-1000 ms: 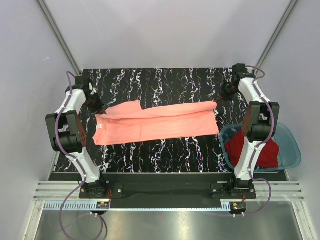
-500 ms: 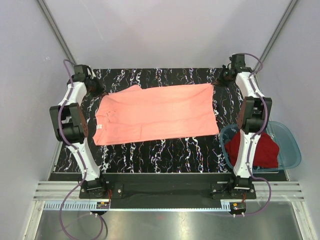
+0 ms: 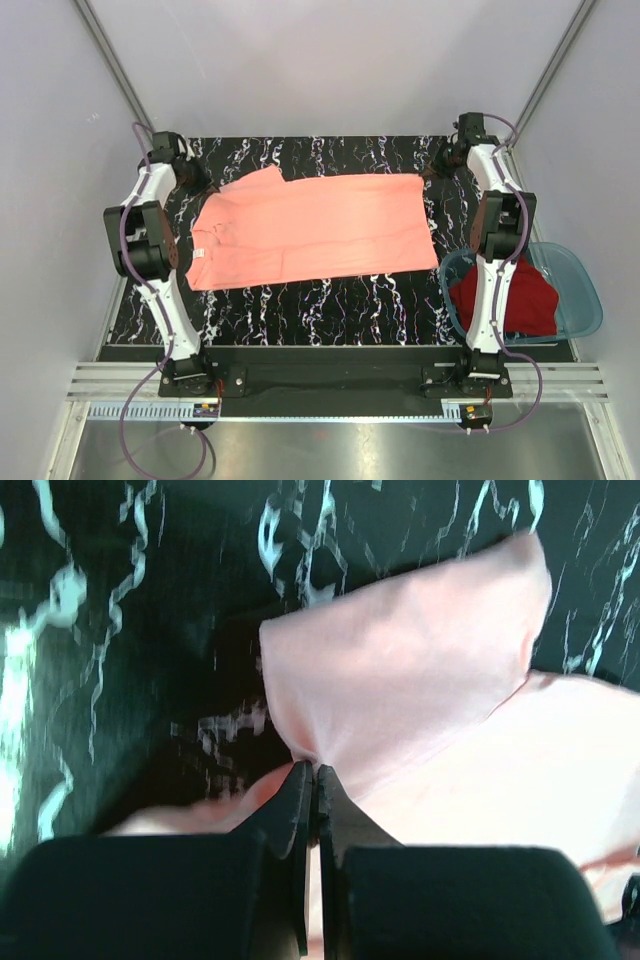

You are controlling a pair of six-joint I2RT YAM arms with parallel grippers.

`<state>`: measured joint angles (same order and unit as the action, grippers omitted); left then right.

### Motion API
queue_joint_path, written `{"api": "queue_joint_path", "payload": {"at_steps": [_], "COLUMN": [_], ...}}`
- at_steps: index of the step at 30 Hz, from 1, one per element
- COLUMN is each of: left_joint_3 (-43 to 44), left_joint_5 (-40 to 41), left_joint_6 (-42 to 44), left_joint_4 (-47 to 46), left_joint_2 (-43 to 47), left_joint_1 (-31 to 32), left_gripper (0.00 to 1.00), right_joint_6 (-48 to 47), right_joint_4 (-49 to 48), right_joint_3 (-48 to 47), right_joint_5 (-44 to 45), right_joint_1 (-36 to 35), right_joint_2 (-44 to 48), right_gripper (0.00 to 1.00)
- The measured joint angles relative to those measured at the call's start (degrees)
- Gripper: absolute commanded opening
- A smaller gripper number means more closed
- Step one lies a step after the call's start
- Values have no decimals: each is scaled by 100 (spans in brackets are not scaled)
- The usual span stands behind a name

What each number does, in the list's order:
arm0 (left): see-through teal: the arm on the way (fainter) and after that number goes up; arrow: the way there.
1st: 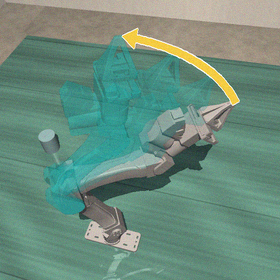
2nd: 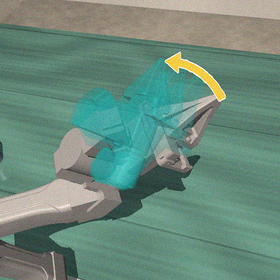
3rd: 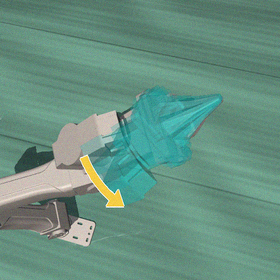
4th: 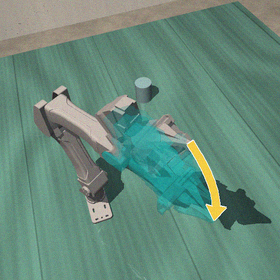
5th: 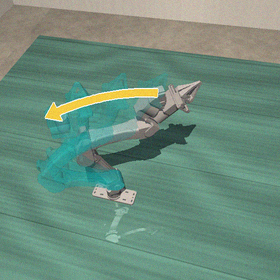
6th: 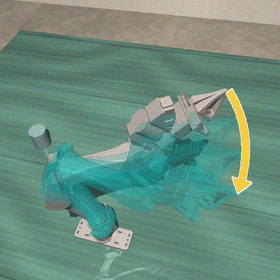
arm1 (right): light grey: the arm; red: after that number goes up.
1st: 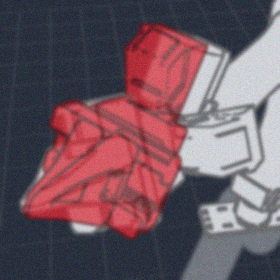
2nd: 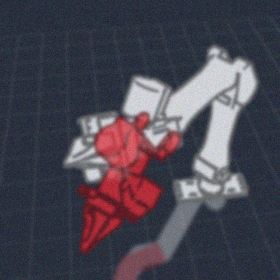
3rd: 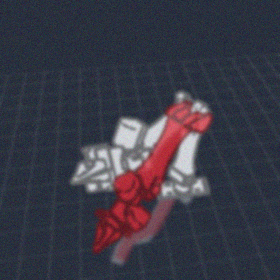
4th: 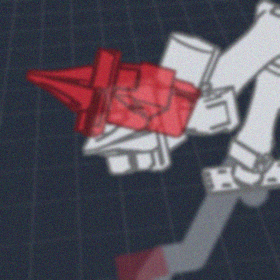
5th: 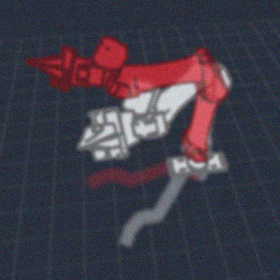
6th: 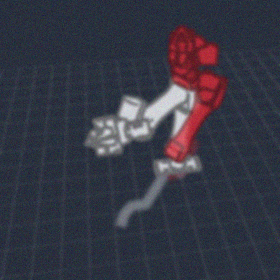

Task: Fold and stack the t-shirts
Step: Fold the tshirt

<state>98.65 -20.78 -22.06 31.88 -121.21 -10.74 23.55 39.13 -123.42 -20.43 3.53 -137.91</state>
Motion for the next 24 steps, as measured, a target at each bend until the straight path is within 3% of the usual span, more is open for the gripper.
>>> {"api": "queue_joint_path", "payload": {"at_steps": [9,24], "left_joint_3": [-1403,-1941], "left_joint_5": [520,1207], "left_joint_6": [234,389], "left_joint_4": [330,577], "left_joint_2": [1222,1316], "left_joint_1": [35,35], "left_gripper": [0,0], "right_joint_6": [-146,-363], "right_joint_4": [302,175], "right_joint_3": [1440,2852], "right_joint_5": [195,415], "right_joint_1": [2,15], "right_joint_2": [1078,1805], "right_gripper": [0,0]}}
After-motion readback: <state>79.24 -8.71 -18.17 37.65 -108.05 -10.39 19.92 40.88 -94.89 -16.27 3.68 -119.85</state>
